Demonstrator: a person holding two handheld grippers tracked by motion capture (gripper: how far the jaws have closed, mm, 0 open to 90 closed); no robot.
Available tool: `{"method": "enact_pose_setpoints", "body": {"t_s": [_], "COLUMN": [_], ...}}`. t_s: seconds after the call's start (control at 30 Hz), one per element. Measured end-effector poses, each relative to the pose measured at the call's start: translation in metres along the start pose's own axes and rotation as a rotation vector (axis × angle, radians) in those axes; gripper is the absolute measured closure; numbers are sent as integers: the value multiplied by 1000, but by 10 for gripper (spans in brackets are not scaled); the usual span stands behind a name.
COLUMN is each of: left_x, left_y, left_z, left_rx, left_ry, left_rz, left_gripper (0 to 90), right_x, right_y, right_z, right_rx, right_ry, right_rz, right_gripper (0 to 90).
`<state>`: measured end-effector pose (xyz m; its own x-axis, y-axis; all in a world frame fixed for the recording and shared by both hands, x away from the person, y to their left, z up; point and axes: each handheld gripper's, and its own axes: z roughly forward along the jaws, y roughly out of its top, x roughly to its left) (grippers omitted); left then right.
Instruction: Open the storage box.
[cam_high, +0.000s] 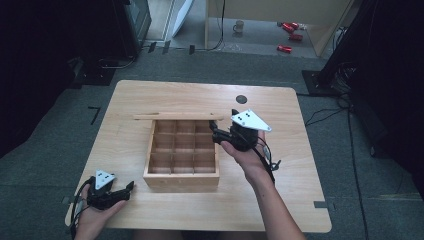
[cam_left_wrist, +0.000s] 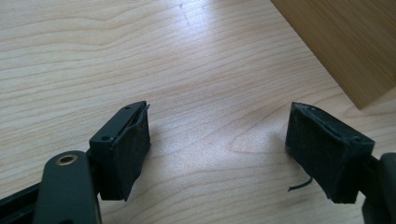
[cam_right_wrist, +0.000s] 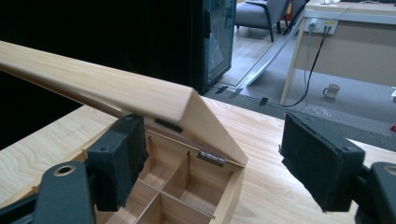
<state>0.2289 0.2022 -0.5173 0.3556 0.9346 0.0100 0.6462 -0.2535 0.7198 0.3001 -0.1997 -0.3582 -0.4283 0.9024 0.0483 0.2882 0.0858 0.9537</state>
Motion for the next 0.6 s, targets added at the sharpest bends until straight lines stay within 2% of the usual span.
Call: {"method": "enact_pose_setpoints", "body": {"t_s": [0.2,0.37,0.6], "left_x": [0,0,0], "left_y": [0,0,0], "left_z": [0,0,0], "left_rx": [0,0,1], "left_ry": [0,-1,-2], "left_rz": [2,2,4], "left_gripper": [226,226,226], "right_x": [-7,-14,-20], "right_y": [-1,-2,-2], "right_z": [15,22,34], "right_rx": [4,-38,-56], "right_ry": [29,84,121], "right_rz": [-1,19,18], "right_gripper": [249,345,434]}}
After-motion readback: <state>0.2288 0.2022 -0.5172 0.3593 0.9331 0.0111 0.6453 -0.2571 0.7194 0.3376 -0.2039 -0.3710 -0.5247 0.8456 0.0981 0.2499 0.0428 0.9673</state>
